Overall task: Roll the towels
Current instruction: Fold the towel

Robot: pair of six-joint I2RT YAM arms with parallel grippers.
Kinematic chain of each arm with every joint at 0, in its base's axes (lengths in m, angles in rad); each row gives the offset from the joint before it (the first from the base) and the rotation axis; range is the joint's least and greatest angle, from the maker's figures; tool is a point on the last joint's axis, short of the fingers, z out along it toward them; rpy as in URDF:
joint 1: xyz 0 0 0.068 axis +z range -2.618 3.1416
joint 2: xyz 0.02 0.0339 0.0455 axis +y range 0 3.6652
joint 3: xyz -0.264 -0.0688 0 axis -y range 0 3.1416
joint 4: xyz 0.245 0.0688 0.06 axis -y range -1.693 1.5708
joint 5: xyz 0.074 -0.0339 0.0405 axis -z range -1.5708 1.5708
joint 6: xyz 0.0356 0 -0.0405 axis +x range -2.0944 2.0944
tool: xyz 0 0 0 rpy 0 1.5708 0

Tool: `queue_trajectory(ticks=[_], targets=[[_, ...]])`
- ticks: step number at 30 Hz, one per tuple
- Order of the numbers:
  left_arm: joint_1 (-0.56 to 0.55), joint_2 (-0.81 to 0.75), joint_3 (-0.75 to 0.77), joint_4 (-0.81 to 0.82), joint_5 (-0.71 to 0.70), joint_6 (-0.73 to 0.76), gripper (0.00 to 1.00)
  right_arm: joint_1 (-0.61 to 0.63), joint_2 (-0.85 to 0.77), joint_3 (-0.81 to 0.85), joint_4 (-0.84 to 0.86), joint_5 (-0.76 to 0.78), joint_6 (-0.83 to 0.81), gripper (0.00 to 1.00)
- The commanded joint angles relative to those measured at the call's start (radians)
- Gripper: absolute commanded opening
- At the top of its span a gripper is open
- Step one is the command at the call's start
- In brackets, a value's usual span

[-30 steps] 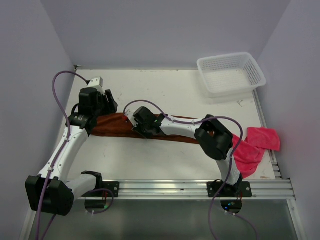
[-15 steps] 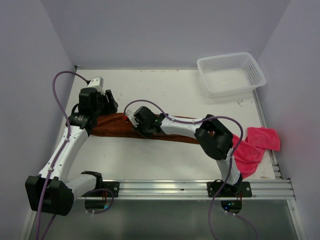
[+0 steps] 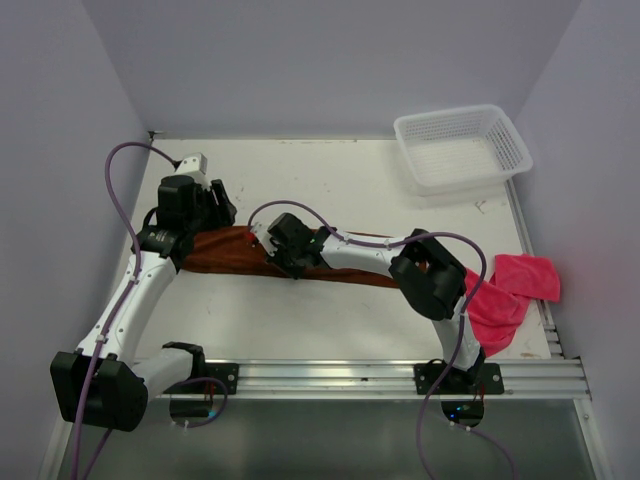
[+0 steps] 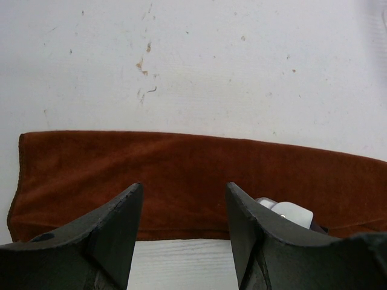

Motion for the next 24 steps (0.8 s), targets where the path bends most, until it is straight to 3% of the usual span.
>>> queue_trajectory(ticks=[1, 3, 7, 12, 19, 24], targets=[[0.009, -0.009, 0.004, 0.016, 0.012, 0.006, 0.61, -0.004, -0.031, 0.046, -0.004, -0.029, 0.009, 0.12], [0.009, -0.011, 0.002, 0.016, 0.015, 0.006, 0.61, -0.004, -0.028, 0.050, -0.007, -0.034, 0.015, 0.15], [0.009, -0.008, 0.002, 0.016, 0.019, 0.006, 0.61, -0.010, -0.055, 0.058, -0.019, -0.029, 0.038, 0.31], [0.009, -0.009, 0.002, 0.019, 0.030, 0.006, 0.61, -0.076, -0.173, -0.015, -0.002, -0.067, 0.103, 0.45], [0.010, -0.017, 0.001, 0.019, 0.030, 0.006, 0.61, -0.244, -0.452, -0.288, 0.004, 0.040, 0.302, 0.44], [0.010, -0.019, 0.001, 0.019, 0.035, 0.006, 0.61, -0.500, -0.678, -0.474, -0.015, 0.133, 0.434, 0.35]])
